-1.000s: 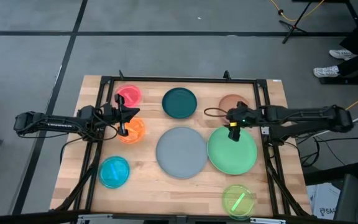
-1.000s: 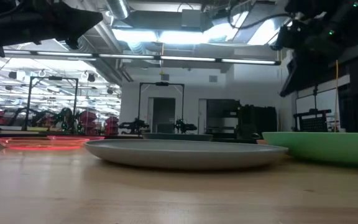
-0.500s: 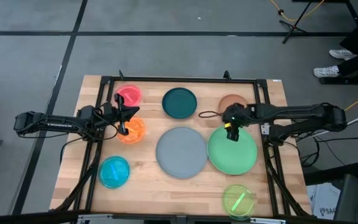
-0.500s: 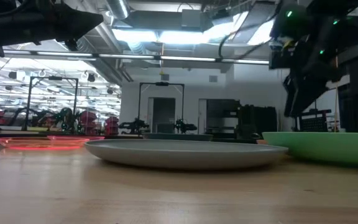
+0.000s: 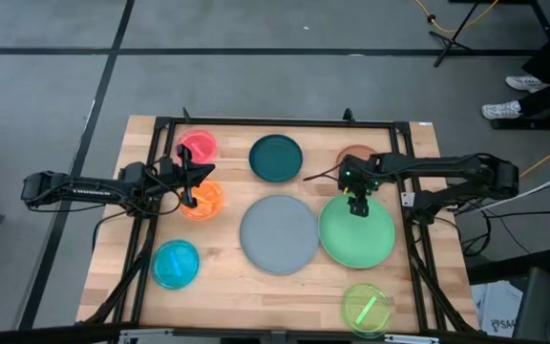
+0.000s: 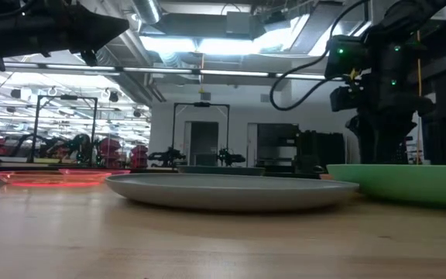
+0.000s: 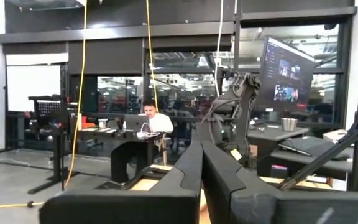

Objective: Stack plastic plates
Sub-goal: Stack the green plate on top of the gray plate, then stack the dark blue plate on top of the green plate

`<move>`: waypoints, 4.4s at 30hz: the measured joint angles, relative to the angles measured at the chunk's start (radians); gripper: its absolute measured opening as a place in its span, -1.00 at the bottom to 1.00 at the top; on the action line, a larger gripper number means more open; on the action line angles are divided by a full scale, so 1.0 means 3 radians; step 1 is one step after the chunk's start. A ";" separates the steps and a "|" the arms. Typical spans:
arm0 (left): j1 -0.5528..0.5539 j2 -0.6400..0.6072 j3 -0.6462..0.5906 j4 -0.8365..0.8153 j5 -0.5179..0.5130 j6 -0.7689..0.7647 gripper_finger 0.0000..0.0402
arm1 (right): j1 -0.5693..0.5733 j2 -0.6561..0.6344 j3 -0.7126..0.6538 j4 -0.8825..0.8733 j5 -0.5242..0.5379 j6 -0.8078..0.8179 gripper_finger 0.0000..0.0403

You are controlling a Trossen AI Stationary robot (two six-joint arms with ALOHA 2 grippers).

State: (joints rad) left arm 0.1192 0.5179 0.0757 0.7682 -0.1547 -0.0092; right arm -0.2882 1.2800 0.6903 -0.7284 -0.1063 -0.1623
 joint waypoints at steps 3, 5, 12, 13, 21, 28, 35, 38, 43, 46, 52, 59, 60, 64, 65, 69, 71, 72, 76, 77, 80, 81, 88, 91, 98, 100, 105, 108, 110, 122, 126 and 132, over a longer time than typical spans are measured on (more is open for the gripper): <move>0.0001 0.0000 0.0000 0.0016 -0.0001 -0.0051 -1.00 | -0.0003 0.0000 0.0000 0.0051 0.0006 0.0000 0.16; 0.0001 0.0000 0.0000 0.0016 -0.0001 -0.0051 -1.00 | -0.0003 0.0000 0.0000 0.0095 -0.0001 -0.0003 0.12; 0.0001 0.0000 0.0000 0.0015 -0.0001 -0.0054 -1.00 | -0.0003 0.0193 0.0001 0.0172 -0.0020 -0.0073 -0.23; 0.0001 0.0000 0.0000 0.0015 -0.0001 -0.0055 -1.00 | -0.0003 0.0229 0.0001 0.0183 -0.0031 -0.0087 -0.27; 0.0001 0.0000 0.0000 0.0015 0.0003 -0.0060 -1.00 | -0.0003 0.0425 0.0003 0.0194 -0.0120 -0.0103 -0.63; 0.0001 0.0000 0.0000 0.0015 0.0010 -0.0124 -1.00 | -0.0001 0.0427 0.0010 0.0186 -0.0183 -0.0167 -0.96; 0.0001 0.0000 0.0000 0.0015 0.0010 -0.0123 -1.00 | -0.0001 0.0366 0.0021 0.0110 -0.0240 -0.0170 -0.97; 0.0001 0.0000 0.0000 0.0015 0.0009 -0.0121 -1.00 | -0.0001 0.0274 0.0153 -0.0130 -0.0238 -0.0172 -0.98; 0.0000 0.0000 0.0000 0.0015 0.0006 -0.0121 -1.00 | -0.0001 0.0124 0.0496 -0.0398 -0.0254 -0.0089 -1.00; 0.0000 0.0000 0.0000 0.0019 0.0057 -0.0114 -1.00 | -0.0001 0.0093 0.0662 -0.0320 -0.0280 0.0061 -0.99; -0.0001 0.0000 0.0000 0.0029 0.0061 -0.0116 -1.00 | -0.0001 0.0107 0.0749 -0.0020 -0.0592 0.0241 -0.99; -0.0001 0.0000 0.0000 0.0033 0.0061 -0.0116 -1.00 | 0.0001 0.0106 0.0742 0.0331 -0.0898 0.0622 -0.99; -0.0001 0.0000 0.0000 0.0033 0.0061 -0.0117 -1.00 | 0.0001 0.0106 0.0723 0.0484 -0.0896 0.0706 -0.99; 0.0000 0.0000 0.0000 0.0034 0.0061 -0.0113 -1.00 | -0.0001 0.0106 0.0655 0.1015 -0.0892 0.0949 -0.99; 0.0000 0.0000 0.0000 0.0037 0.0062 -0.0109 -1.00 | 0.0000 0.0118 0.0641 0.1147 -0.0894 0.1002 -0.99; -0.0001 0.0000 0.0000 0.0045 0.0061 -0.0087 -1.00 | 0.0003 0.0222 0.0589 0.1624 -0.0843 0.1300 -0.99; -0.0002 0.0000 0.0000 0.0045 0.0061 -0.0087 -1.00 | 0.0004 0.0331 0.0561 0.1871 -0.0824 0.1400 -0.99; -0.0011 0.0000 0.0000 0.0045 0.0061 -0.0086 -1.00 | 0.0003 0.0408 0.0552 0.1976 -0.0814 0.1435 -0.99; -0.0065 0.0001 0.0000 0.0068 0.0061 -0.0082 -1.00 | 0.0096 0.0733 0.0549 0.2282 -0.0788 0.1486 -0.99; -0.0081 0.0001 0.0000 0.0091 0.0061 -0.0053 -1.00 | 0.0135 0.0815 0.0549 0.2360 -0.0785 0.1484 -0.99; -0.0125 0.0001 0.0000 0.0125 0.0050 0.0046 -1.00 | 0.0221 0.1046 0.0551 0.2518 -0.0781 0.1487 -0.99; -0.0137 0.0000 0.0000 0.0126 0.0032 0.0062 -1.00 | 0.0235 0.1110 0.0552 0.2543 -0.0770 0.1485 -0.99; -0.0153 0.0000 0.0000 0.0144 0.0012 0.0067 -1.00 | 0.0239 0.1417 0.0556 0.2690 -0.0726 0.1492 -0.99; -0.0153 0.0000 0.0000 0.0144 0.0011 0.0067 -1.00 | 0.0243 0.1434 0.0556 0.2711 -0.0733 0.1488 -0.99; -0.0153 0.0000 0.0000 0.0143 0.0010 0.0067 -1.00 | 0.0243 0.1437 0.0556 0.2702 -0.0758 0.1488 -0.99; -0.0153 0.0000 0.0000 0.0143 0.0010 0.0067 -1.00 | 0.0243 0.1437 0.0557 0.2701 -0.0758 0.1488 -0.99; -0.0153 0.0000 0.0000 0.0142 0.0010 0.0066 -1.00 | 0.0272 0.1452 0.0556 0.2708 -0.0758 0.1488 -0.99; -0.0153 0.0000 0.0000 0.0142 0.0010 0.0067 -1.00 | 0.0322 0.1479 0.0553 0.2717 -0.0753 0.1489 -0.99; -0.0153 0.0000 0.0000 0.0142 0.0009 0.0066 -1.00 | 0.0359 0.1513 0.0554 0.2813 -0.0723 0.1486 -0.99; -0.0153 0.0000 0.0000 0.0148 0.0009 0.0065 -1.00 | 0.0350 0.1553 0.0553 0.2802 -0.0682 0.1460 -0.71; -0.0153 0.0000 0.0000 0.0148 0.0009 0.0063 -1.00 | 0.0348 0.1553 0.0553 0.2820 -0.0676 0.1387 -0.41; -0.0153 0.0000 0.0000 0.0150 0.0009 0.0061 -1.00 | 0.0350 0.1393 0.0634 0.2659 -0.0737 0.1160 -0.14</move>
State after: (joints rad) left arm 0.0734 0.5179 0.0757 0.8131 -0.1520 0.0090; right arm -0.1833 1.6979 0.8805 0.0694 -0.3275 0.1858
